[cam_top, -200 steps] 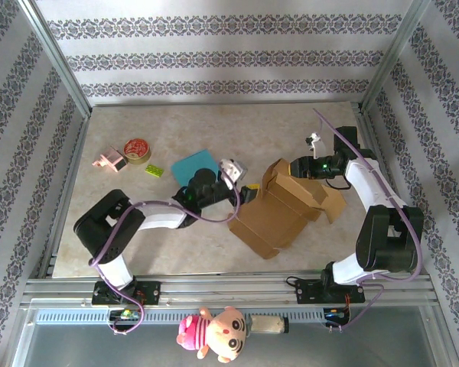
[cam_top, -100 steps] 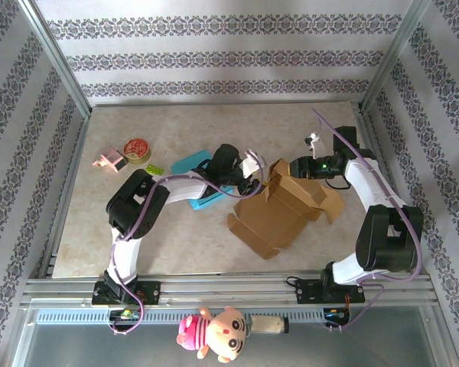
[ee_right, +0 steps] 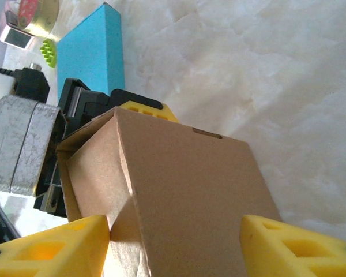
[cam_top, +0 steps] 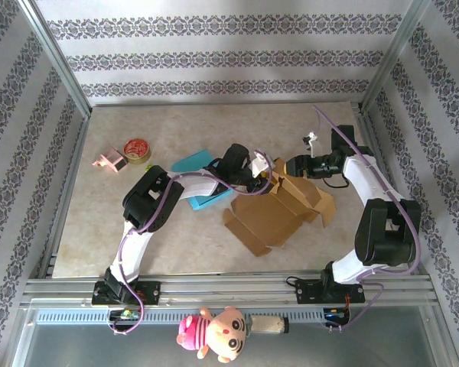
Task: Fold the paper box
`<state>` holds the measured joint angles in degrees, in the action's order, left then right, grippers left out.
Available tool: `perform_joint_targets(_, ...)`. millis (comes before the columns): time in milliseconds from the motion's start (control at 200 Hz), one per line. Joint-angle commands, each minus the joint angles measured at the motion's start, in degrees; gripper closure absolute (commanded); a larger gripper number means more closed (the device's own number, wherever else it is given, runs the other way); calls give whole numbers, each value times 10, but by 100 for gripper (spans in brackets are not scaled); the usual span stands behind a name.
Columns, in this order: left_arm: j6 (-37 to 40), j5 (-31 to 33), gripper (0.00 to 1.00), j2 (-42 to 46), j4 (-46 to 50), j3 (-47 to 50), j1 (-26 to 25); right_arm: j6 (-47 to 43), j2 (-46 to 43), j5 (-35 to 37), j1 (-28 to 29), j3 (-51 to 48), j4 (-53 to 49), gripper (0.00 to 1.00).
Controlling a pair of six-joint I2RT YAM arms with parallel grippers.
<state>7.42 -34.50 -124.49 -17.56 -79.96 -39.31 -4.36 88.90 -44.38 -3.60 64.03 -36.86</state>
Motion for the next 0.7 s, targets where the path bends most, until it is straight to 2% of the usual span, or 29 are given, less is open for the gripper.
perform_joint_targets(0, -16, 1, 63, -10, -31, -21, -4, 9, 7, -26, 6, 14, -21, 37)
perform_joint_targets(220, -14, 28, 81, -5, -23, -22, -3, 29, 7, -40, 5, 31, -27, 34)
perform_joint_targets(365, -16, 116, 98, 5, 36, -35, -4, 70, 9, -46, 3, 53, -31, 30)
perform_joint_targets(470, -26, 151, 100, 4, 92, -62, -4, 88, 11, -51, 3, 55, -20, 29)
perform_joint_targets(500, -30, 148, 94, 4, 97, -66, -4, 88, 15, -51, 2, 55, -19, 29)
perform_joint_targets(585, -33, 121, 61, 4, 89, -74, -4, 87, 29, -49, 5, 54, -21, 29)
perform_joint_targets(645, -37, 108, 60, 1, 80, -81, -3, 86, 38, -49, 7, 51, -18, 29)
perform_joint_targets(695, -39, 105, 62, -5, 78, -91, -3, 82, 43, -47, 8, 51, -19, 30)
